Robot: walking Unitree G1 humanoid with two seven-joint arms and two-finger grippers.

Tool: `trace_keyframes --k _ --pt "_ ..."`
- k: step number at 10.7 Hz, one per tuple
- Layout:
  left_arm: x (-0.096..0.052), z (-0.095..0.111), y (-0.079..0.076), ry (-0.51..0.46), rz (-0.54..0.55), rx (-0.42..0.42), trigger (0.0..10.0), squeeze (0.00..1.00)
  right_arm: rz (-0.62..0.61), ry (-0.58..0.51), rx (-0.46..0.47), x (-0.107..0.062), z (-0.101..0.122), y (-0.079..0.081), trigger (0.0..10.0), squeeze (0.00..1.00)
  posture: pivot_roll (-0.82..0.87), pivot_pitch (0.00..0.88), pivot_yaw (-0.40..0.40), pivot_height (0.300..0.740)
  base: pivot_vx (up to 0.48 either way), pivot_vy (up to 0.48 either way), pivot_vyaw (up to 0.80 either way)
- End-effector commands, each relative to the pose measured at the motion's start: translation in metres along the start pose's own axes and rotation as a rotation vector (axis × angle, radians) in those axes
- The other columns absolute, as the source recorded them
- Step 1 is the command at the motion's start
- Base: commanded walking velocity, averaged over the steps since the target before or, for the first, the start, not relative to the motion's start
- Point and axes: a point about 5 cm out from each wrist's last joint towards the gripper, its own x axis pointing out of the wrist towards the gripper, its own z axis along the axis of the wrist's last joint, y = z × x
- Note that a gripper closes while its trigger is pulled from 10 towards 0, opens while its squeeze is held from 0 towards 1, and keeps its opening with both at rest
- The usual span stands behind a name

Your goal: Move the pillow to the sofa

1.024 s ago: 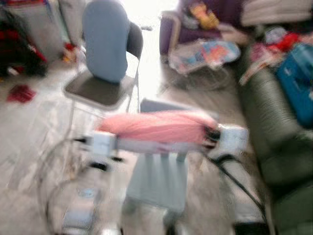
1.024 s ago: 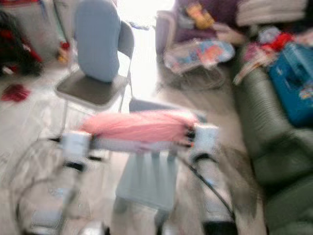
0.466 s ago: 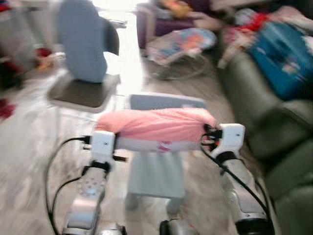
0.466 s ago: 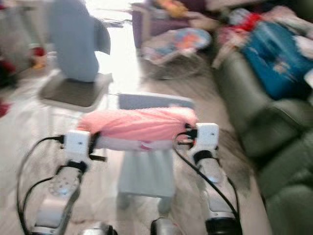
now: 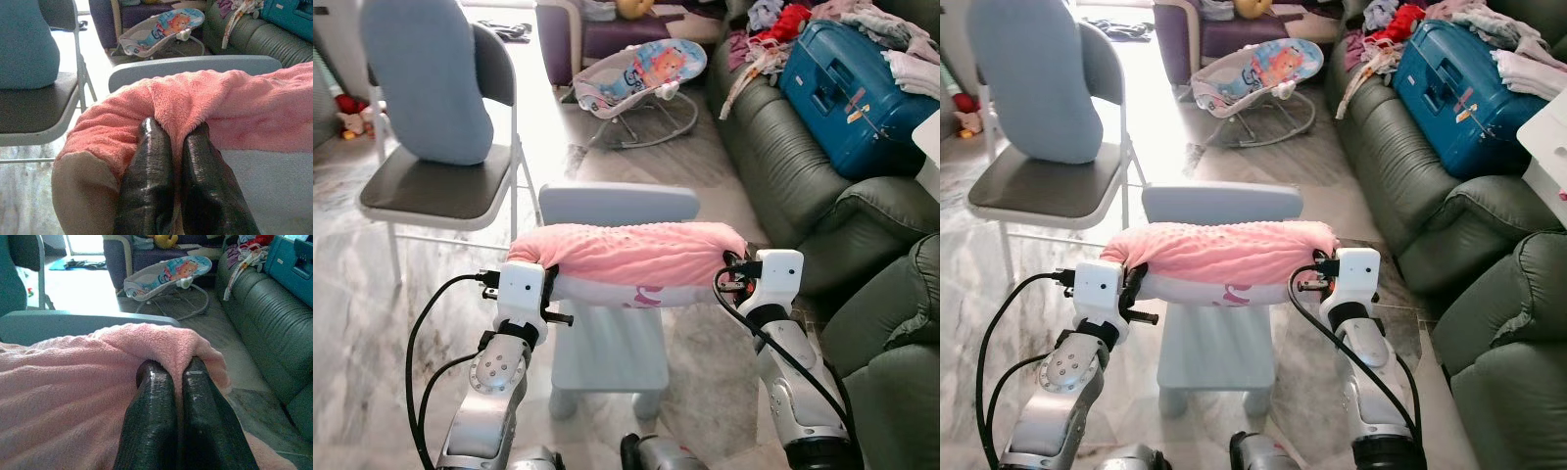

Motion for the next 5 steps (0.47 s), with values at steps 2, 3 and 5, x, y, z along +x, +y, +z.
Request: trace_keyframes --k 2,3,5 --pt "-0.0006 0.003 -0.0024 -0.01 -0.016 -0.002 10.0 0.0 -0.002 -0.021 -0.003 0.0017 0.0055 -0.0006 10.0 0.0 0.01 0.064 -0.07 0.74 -0.131 0.0 0.0" --pt "-0.0006 0.0027 -0.0028 -0.009 -0.018 -0.004 10.0 0.0 -0.002 -0.019 -0.003 0.0015 0.0052 -0.0008 10.0 0.0 0.01 0.062 -0.071 0.74 -0.277 0.0 0.0" --pt "-0.0003 0.0024 -0.0028 -0.007 -0.02 -0.006 10.0 0.0 -0.004 -0.017 -0.003 0.0018 0.0054 -0.0012 10.0 0.0 0.01 0.065 -0.072 0.74 -0.276 0.0 0.0"
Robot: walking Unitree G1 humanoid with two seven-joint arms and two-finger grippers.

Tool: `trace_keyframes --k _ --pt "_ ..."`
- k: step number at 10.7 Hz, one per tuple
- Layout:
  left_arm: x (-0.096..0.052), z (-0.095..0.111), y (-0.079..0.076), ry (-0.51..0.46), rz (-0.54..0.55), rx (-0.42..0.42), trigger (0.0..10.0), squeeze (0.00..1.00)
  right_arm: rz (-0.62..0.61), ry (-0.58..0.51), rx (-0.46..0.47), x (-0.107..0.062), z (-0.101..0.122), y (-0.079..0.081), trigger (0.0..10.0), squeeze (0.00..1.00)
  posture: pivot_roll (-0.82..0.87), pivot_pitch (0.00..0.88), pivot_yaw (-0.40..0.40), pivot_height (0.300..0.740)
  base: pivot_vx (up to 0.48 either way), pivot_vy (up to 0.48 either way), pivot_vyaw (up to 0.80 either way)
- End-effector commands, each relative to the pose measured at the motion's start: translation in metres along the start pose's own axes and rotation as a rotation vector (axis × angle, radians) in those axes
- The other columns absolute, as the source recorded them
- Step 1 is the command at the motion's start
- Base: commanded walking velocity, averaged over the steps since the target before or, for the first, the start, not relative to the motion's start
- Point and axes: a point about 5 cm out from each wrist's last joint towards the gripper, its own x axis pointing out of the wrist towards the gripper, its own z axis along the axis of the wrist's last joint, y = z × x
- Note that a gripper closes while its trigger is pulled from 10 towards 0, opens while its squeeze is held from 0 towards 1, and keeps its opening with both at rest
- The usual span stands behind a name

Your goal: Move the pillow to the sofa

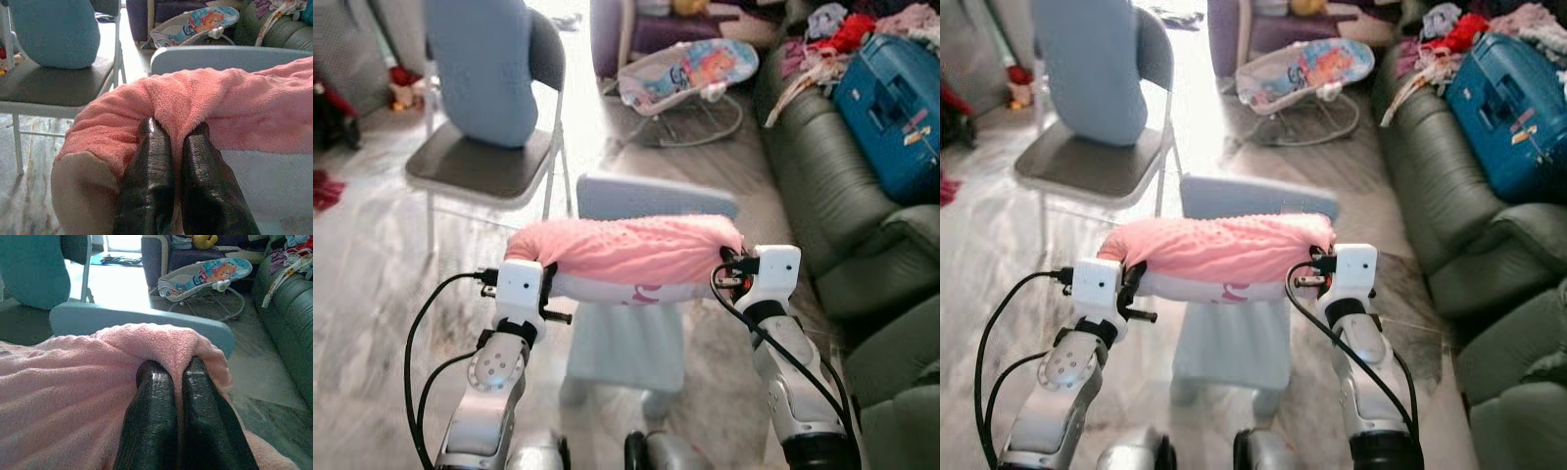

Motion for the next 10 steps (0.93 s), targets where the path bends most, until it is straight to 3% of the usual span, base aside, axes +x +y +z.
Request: trace_keyframes --k 1,10 --pt "-0.0001 0.0026 -0.0038 -0.009 -0.022 -0.003 10.0 0.0 -0.016 -0.009 -0.007 -0.0012 0.0025 -0.0049 10.0 0.0 0.01 0.065 -0.072 0.74 -0.277 0.0 0.0" --pt "-0.0001 0.0022 -0.0037 -0.002 -0.025 0.002 10.0 0.0 -0.015 -0.005 -0.005 -0.0009 0.0018 -0.0035 10.0 0.0 0.0 0.07 -0.069 0.74 -0.276 0.0 0.0"
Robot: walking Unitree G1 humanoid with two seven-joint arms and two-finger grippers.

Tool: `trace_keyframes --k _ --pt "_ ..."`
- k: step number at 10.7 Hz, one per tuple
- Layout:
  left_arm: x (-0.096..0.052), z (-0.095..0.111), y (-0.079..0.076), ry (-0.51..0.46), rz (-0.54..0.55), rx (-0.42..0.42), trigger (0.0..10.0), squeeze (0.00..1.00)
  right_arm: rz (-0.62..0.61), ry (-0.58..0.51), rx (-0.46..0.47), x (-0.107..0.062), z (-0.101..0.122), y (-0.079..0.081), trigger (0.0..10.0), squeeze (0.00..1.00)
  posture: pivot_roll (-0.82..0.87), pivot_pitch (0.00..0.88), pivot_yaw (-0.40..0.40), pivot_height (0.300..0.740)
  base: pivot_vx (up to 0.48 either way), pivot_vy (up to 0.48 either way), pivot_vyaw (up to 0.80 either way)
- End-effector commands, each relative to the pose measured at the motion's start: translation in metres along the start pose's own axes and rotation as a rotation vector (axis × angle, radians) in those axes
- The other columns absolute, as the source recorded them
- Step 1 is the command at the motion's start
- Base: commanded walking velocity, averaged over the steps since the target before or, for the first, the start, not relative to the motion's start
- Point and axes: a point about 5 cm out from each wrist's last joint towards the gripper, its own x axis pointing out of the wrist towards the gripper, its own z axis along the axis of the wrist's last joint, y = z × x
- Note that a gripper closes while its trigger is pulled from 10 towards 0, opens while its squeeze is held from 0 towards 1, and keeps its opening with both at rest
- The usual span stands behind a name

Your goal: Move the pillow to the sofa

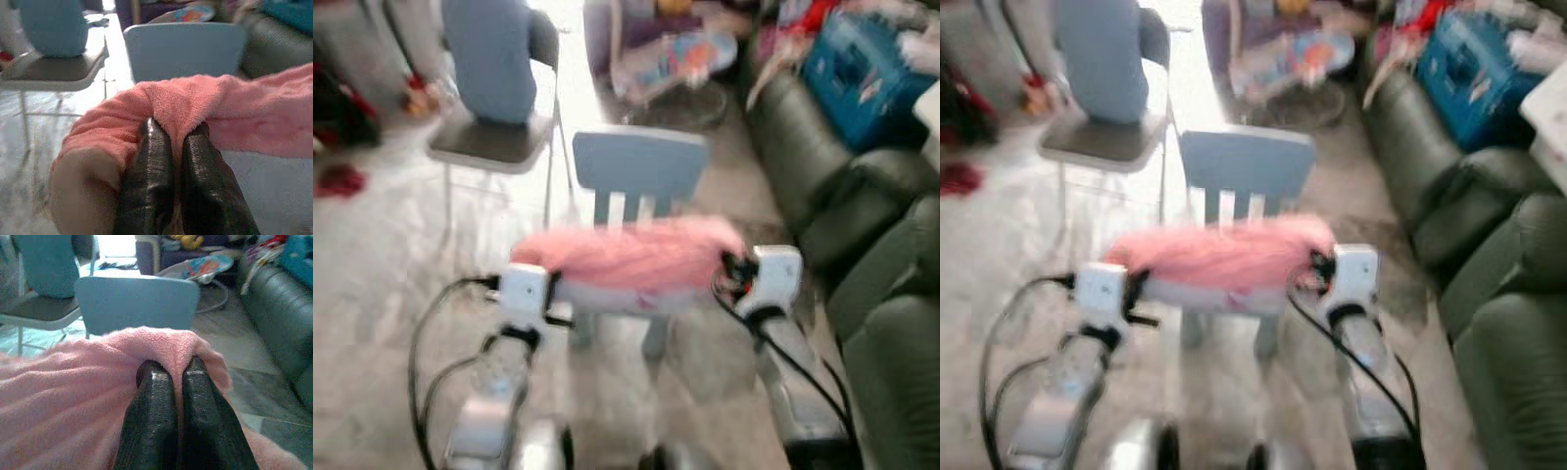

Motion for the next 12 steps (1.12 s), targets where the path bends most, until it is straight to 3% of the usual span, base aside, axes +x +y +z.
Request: trace_keyframes --k 1,5,9,12 --pt "0.0007 0.0043 0.0009 -0.016 -0.009 0.005 10.0 0.0 -0.003 -0.02 0.0 0.0018 0.0052 0.0005 10.0 0.0 0.01 0.07 -0.071 0.74 -0.255 0.0 0.0" --pt "0.0009 0.0013 0.0072 -0.023 -0.01 -0.036 10.0 0.0 0.001 -0.011 -0.008 0.0021 0.0038 0.0002 10.0 0.0 0.0 0.064 -0.067 0.74 0.0 0.0 -0.27" --pt "0.0051 0.0062 0.0037 -0.052 -0.053 -0.048 10.0 0.0 -0.001 -0.016 -0.014 0.0037 0.0058 -0.0001 10.0 0.0 -0.01 0.063 -0.062 0.74 0.0 0.0 -0.8" --pt "0.0069 0.0066 0.0012 -0.056 -0.064 -0.054 10.0 0.0 -0.006 -0.018 -0.017 0.0033 0.0066 -0.0019 10.0 0.0 -0.02 0.063 -0.062 0.74 0.242 0.0 -0.8"
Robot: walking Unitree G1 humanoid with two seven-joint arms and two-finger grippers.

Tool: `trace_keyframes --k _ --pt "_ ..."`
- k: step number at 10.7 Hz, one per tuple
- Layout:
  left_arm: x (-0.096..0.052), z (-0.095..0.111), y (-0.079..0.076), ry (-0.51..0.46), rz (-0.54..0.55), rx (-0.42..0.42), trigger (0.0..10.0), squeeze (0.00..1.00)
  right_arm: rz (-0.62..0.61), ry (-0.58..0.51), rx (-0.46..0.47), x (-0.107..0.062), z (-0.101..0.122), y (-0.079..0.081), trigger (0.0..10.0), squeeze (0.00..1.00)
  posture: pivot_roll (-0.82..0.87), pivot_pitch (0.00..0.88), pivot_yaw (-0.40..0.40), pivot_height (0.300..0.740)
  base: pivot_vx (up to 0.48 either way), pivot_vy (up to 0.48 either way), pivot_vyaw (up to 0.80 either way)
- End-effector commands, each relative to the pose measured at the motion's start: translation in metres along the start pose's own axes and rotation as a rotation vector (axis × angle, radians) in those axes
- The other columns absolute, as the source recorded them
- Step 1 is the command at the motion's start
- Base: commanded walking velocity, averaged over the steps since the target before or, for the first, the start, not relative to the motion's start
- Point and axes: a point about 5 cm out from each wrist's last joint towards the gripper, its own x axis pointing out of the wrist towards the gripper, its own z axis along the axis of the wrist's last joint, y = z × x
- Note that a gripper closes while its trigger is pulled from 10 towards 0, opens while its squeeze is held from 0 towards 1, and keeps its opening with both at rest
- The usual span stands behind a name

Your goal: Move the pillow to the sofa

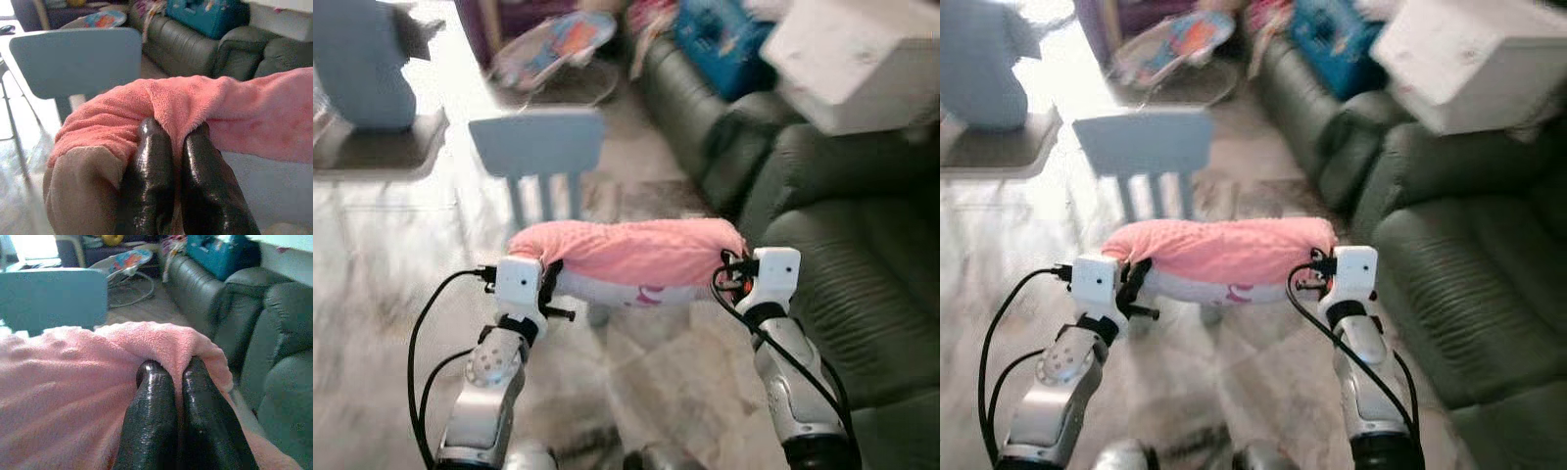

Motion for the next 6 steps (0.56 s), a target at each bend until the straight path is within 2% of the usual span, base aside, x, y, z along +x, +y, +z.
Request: trace_keyframes --k 1,6 --pt "0.0025 0.0025 -0.0048 -0.015 -0.028 0.002 10.0 0.0 -0.011 -0.017 -0.01 0.0015 0.0052 -0.0031 10.0 0.0 -0.02 0.063 -0.062 0.74 0.24 0.0 -0.8" --pt "0.0042 0.0031 -0.0078 -0.024 -0.044 -0.009 10.0 0.0 -0.005 -0.021 -0.014 0.003 0.0071 -0.0027 10.0 0.0 -0.02 0.062 -0.066 0.74 0.269 0.0 -0.8"
